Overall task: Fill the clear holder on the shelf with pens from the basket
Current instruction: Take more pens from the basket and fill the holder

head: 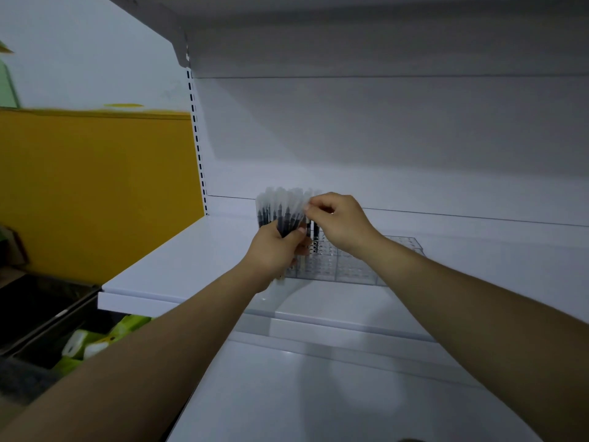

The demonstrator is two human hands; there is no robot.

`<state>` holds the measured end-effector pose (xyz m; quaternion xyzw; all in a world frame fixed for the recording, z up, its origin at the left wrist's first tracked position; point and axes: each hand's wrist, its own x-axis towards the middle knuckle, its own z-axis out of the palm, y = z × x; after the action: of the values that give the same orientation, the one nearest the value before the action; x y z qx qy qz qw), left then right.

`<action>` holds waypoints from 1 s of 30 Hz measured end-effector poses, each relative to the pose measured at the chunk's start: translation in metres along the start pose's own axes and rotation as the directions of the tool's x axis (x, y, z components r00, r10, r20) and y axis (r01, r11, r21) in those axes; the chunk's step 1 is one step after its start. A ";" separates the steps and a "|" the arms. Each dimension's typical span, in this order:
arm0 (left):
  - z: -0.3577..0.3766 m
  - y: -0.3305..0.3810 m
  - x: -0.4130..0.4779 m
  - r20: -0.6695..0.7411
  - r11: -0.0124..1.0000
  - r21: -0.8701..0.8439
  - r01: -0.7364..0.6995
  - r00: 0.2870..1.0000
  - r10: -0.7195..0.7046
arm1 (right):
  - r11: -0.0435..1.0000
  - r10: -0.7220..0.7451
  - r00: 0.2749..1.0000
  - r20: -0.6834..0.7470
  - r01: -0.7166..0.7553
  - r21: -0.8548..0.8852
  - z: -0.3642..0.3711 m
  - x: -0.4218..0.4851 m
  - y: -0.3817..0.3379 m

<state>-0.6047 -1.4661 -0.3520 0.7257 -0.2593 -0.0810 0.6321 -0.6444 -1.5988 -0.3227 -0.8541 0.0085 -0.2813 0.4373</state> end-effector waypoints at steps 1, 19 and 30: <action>0.001 0.001 0.000 0.002 1.000 0.001 -0.003 1.000 0.003 | 1.000 0.012 1.000 0.006 -0.012 0.016 -0.001 0.000 0.000; -0.011 -0.009 -0.003 -0.005 0.998 0.057 -0.005 1.000 0.005 | 0.999 0.041 0.961 -0.272 -0.041 0.003 -0.005 0.021 0.010; -0.015 -0.013 -0.001 0.012 0.984 0.172 -0.041 0.999 0.040 | 0.973 0.023 0.986 -0.167 -0.060 -0.221 0.013 0.025 0.027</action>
<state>-0.5954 -1.4513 -0.3621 0.7718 -0.2826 -0.0484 0.5675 -0.6110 -1.6125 -0.3373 -0.8719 0.0941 -0.3385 0.3411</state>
